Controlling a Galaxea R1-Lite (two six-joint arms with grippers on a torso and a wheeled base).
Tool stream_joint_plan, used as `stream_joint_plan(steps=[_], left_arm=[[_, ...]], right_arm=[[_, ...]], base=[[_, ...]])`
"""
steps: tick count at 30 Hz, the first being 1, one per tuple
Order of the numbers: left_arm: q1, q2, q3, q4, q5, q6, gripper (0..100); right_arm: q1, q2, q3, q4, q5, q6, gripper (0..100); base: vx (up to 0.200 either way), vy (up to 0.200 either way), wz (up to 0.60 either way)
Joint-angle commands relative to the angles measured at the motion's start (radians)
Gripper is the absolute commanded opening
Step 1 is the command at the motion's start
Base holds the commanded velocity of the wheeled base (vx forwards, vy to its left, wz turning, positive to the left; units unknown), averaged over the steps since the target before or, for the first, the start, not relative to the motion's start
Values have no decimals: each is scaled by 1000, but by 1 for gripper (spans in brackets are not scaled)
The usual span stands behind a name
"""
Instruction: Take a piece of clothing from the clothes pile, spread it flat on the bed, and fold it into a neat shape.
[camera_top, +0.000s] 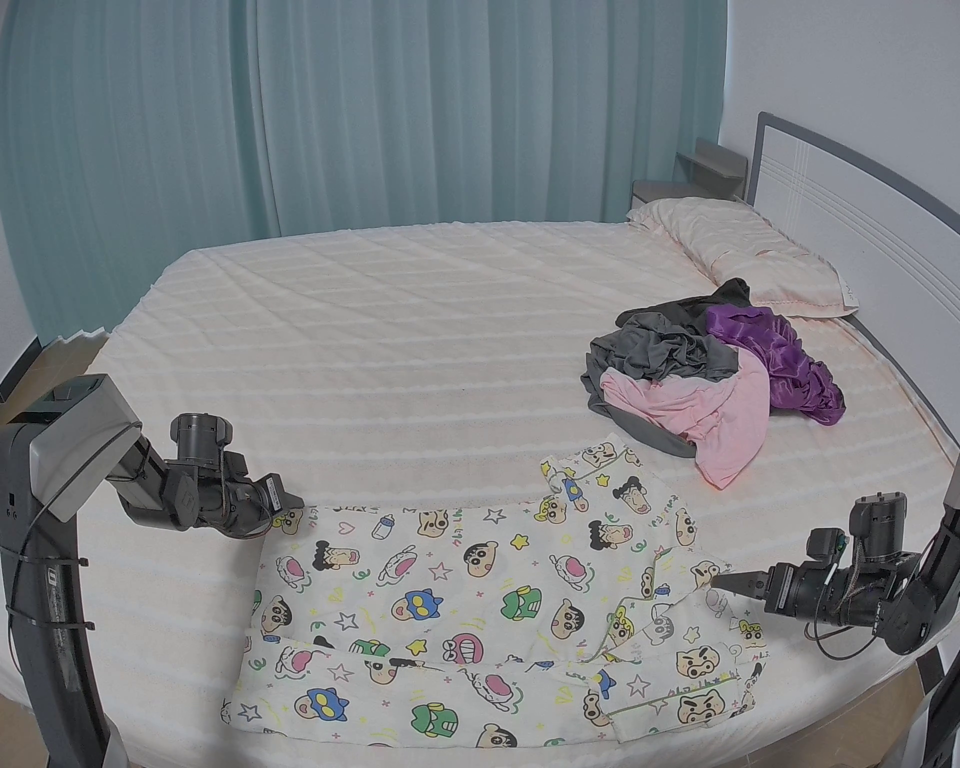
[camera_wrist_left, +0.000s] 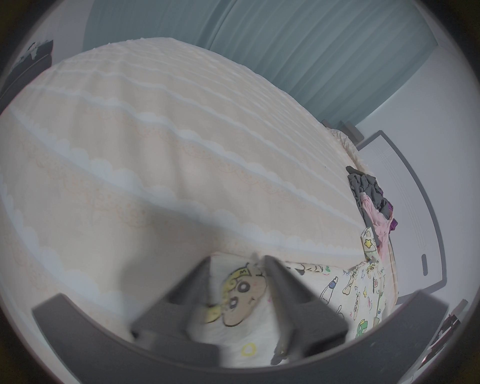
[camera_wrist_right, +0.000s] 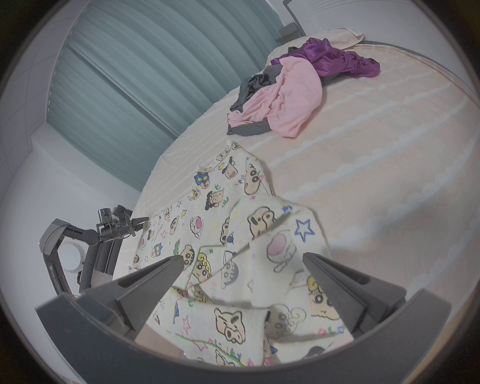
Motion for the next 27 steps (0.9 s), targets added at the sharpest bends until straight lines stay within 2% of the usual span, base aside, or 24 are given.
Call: stream_joint_plan(steps=[1, 4, 9, 10, 11, 13, 16, 18, 21, 27], left_arm=[[1, 12, -18, -1, 0, -20, 0], [4, -4, -19, -1, 3, -22, 0], [4, -17, -16, -1, 11, -22, 0], [2, -25, -16, -1, 11, -24, 0], [2, -25, -16, -1, 11, -24, 0], [1, -39, -14, -1, 12, -24, 0], [1, -56, -8, 1, 12, -24, 0], [2, -59, -7, 2, 12, -24, 0], [2, -83, 5, 19, 12, -25, 0], [1, -106, 15, 47, 12, -24, 0]], right_arm=[[22, 8, -71, 15, -2, 25, 100], [44, 25, -149, 45, -12, 48, 100], [88, 82, -355, 159, -82, 53, 100], [107, 110, -442, 216, -99, 53, 100], [107, 110, -442, 216, -99, 53, 100], [139, 168, -586, 318, -116, 65, 100], [154, 226, -708, 395, -130, 71, 100], [156, 245, -744, 418, -131, 71, 100], [160, 317, -896, 528, -136, 71, 100], [140, 400, -1036, 621, -136, 62, 100]], base=[[0, 0, 0], [0, 0, 0], [0, 0, 0], [0, 0, 0], [0, 0, 0], [0, 0, 0], [0, 0, 0], [0, 0, 0], [0, 0, 0], [0, 0, 0]])
